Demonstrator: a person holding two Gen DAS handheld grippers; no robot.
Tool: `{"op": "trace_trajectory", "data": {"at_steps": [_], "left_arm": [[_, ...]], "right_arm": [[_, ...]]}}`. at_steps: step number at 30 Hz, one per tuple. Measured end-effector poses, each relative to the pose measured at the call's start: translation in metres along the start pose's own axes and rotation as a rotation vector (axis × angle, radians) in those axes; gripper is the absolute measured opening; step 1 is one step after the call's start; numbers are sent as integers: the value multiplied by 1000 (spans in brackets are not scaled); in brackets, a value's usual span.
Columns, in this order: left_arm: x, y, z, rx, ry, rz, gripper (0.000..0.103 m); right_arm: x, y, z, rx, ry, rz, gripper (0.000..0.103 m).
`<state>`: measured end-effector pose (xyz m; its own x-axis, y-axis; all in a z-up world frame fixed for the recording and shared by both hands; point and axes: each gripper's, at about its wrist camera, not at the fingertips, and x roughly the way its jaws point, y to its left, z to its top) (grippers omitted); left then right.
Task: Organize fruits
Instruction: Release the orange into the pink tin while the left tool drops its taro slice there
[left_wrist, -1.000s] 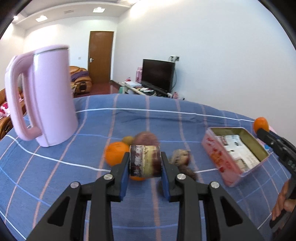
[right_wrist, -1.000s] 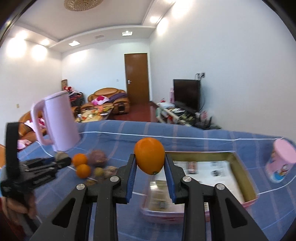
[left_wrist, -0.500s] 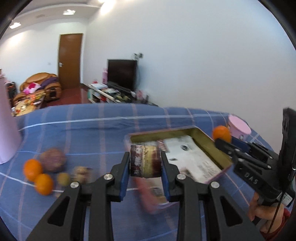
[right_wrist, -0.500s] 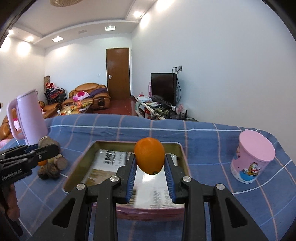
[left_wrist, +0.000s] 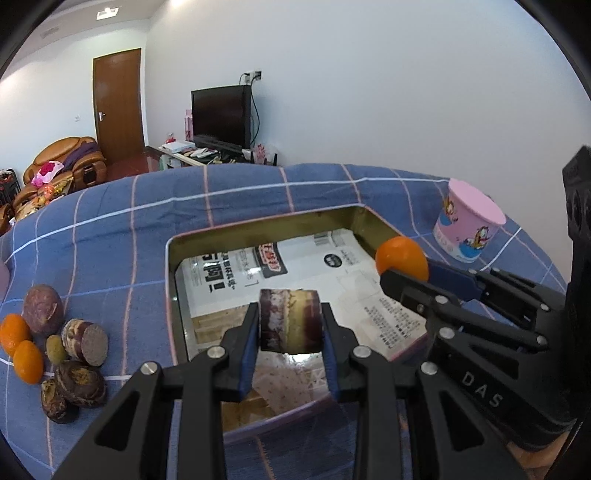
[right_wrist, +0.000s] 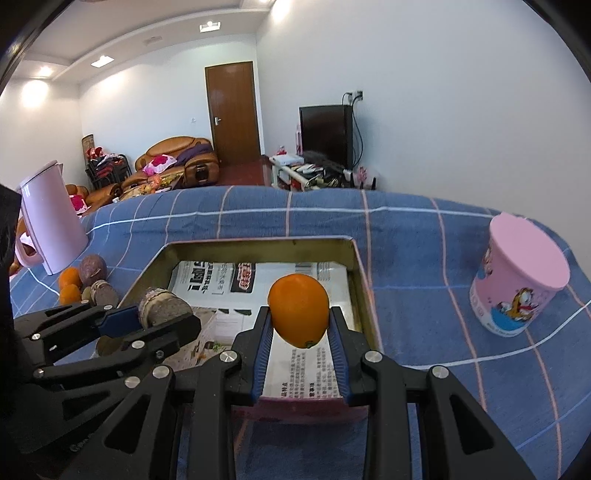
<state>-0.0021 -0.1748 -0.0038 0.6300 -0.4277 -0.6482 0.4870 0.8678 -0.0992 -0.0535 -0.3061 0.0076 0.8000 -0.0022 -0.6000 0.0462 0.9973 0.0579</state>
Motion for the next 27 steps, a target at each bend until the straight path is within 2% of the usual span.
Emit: {"op": "trace_trajectory", "data": {"at_steps": [4,9,13,17,19,20,22,23,24,27], "left_arm": [[7,-1,-2,20,15,27,32],[9,1,-3,12,23,21,32],[9,0,-3,13,17,38,35],[6,5,-4,-8,9,56,50],[1,5,-4,-9,-14,55,65],[-2,4,-4,-2,-28,57,78],[-10,-2,-5,26,-74,74,90],[-14,-4,-5,39,-92,81,98],[-18,-6,-5,52,-116,92,102],[-27,-5,-4,53,-160,129,103]], "right_arm": [[3,-1,-2,17,19,14,32],[4,-4,-3,40,35,38,33],[5,-4,-3,52,29,44,35],[4,-7,-2,73,16,46,37],[-1,-11,-1,93,-6,50,37],[-5,-14,0,109,-28,57,40],[-11,-16,1,125,-71,62,59],[-16,-17,0,131,-108,52,72],[-22,-17,0,132,-147,35,75],[-33,-17,0,127,-224,-22,75]]}}
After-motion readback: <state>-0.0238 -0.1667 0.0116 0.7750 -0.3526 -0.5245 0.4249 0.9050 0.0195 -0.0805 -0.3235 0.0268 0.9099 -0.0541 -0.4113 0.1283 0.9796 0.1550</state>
